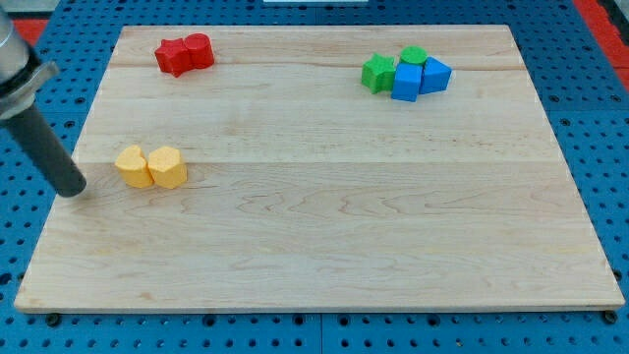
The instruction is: Move the yellow heart towards the red star
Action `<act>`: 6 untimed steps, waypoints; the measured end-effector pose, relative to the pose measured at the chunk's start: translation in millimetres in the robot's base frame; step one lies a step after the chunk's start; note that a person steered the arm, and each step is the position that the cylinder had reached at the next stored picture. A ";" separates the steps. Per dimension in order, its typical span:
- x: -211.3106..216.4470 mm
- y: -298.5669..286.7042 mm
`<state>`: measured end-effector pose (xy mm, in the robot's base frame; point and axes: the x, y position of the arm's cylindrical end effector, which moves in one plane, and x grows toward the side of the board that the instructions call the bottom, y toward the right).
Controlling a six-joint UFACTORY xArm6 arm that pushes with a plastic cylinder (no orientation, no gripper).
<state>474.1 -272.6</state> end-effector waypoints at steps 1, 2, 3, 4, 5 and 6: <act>17.1 2.9; 12.1 31.0; 12.1 67.8; -2.4 82.3; -43.6 59.9; -40.2 48.0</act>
<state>433.9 -224.6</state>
